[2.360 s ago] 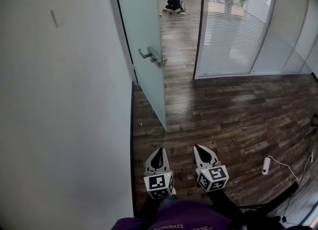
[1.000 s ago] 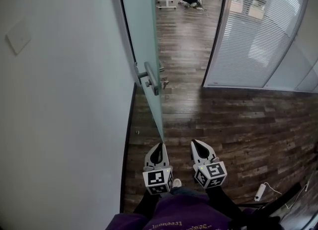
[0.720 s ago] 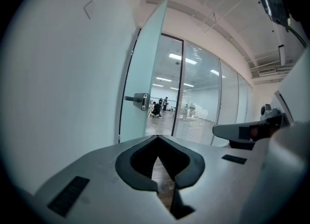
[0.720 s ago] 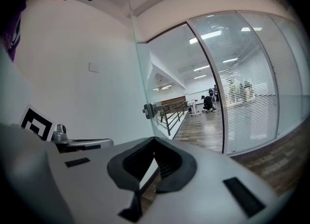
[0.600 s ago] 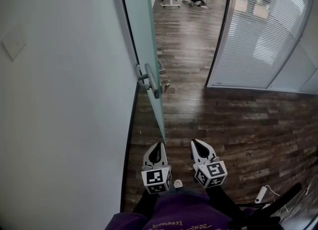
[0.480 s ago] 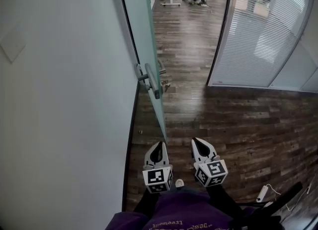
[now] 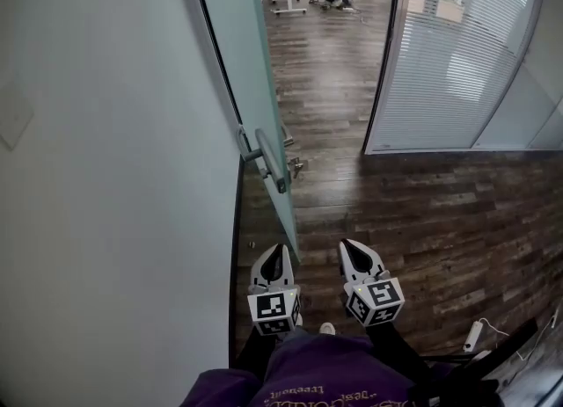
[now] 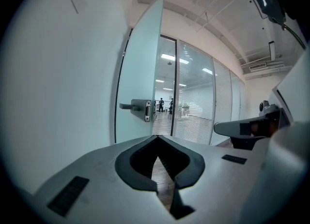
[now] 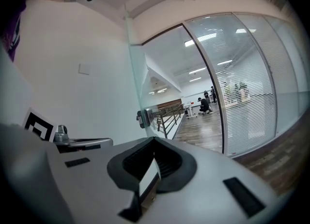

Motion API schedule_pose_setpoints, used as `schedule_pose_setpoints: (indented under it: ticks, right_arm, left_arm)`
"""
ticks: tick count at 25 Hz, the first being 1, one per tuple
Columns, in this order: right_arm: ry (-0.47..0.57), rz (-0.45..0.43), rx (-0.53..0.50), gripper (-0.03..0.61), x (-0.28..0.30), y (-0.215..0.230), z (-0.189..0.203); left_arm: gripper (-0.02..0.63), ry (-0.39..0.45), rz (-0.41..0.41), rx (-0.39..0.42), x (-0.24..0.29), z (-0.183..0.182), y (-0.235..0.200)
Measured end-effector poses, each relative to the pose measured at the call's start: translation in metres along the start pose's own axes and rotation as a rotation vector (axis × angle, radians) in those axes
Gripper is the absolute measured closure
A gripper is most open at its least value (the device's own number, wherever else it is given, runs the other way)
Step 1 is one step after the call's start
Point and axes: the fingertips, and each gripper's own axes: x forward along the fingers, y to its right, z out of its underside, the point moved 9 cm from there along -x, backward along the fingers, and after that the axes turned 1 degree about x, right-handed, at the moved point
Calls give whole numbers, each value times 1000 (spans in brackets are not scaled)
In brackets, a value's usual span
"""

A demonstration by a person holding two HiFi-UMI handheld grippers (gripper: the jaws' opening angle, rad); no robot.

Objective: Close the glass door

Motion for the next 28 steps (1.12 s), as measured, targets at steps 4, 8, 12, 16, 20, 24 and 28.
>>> schedule_pose_setpoints:
  ticks: [4,8,12,16,20,24,28]
  right_arm:
    - [12,22,5,588,7,-2,-2]
    - [17,41,8,588,12,-5,-2]
    - [20,57,11,588,15,-6,-1]
    - [23,73,11,588,16,-7,-3]
    - [31,95,11,588,17,-6,-3]
    - [31,112,10,588,16,-7,-2]
    - [33,120,12,588,16,-7,-3]
  left_arm:
    - [621,25,7,56,15,-9,-25]
    - [600,51,-2,173,30,-29,-51]
    - [551,71,-31,364,50,-47,-74]
    - [532,62,-69,583,74,-65,-88]
    - [532,-30,-106,868,109,-76,-104]
    - [532,-91,-126,1124,139,-84,-119]
    - [532,-117,-131,1387,160,-83,-124]
